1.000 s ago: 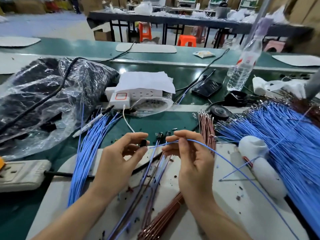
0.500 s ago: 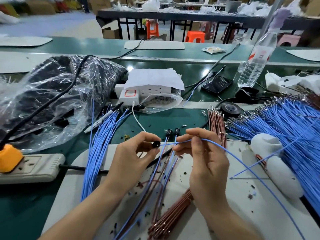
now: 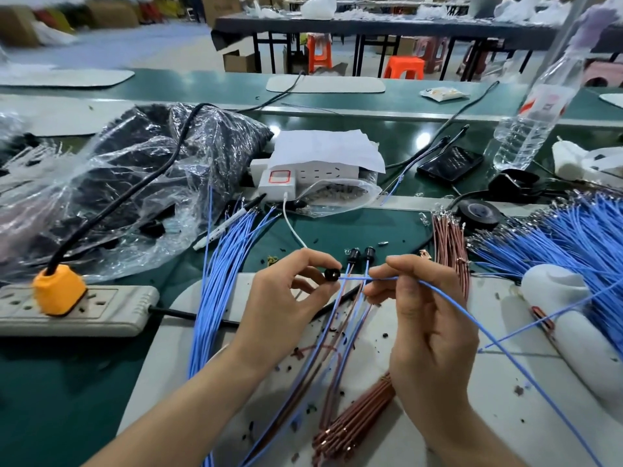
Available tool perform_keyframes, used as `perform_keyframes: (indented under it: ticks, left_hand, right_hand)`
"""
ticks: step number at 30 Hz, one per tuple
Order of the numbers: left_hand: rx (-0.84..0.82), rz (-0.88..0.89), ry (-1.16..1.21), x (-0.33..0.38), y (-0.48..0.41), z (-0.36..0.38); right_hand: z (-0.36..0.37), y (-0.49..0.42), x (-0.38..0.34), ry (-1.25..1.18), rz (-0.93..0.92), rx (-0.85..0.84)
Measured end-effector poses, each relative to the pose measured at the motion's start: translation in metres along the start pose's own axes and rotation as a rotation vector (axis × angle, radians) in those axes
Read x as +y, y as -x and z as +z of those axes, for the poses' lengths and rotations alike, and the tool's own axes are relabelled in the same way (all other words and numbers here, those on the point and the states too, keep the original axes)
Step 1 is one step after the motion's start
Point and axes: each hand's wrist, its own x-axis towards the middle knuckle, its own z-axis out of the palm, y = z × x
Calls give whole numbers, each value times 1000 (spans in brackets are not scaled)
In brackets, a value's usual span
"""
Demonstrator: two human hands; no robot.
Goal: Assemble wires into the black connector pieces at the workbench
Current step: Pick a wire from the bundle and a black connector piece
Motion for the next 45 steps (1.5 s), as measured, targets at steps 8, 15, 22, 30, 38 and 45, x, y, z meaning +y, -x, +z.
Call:
perform_keyframes:
  ticks: [8,15,22,30,38,45]
  left_hand:
    - [-13,10,-1,0,0,1]
    - [-77,103,-123,0,0,1]
    - [-86,141,-104,2,1,1]
    - [-127,170,-26,2,2,3]
    - [-122,80,238,1,2,4]
    - [269,197,-283,-3,-11,-17]
  right_hand:
    - [1,1,3,47,4,-32]
    - [1,1,4,61,106,-83]
    - [-4,-6,4,13,262,-82]
    - [-1,-5,8,23,365,-218]
    - [-3,-12,7,-91,505,-151]
    - [-35,-52,18,-576,806,557]
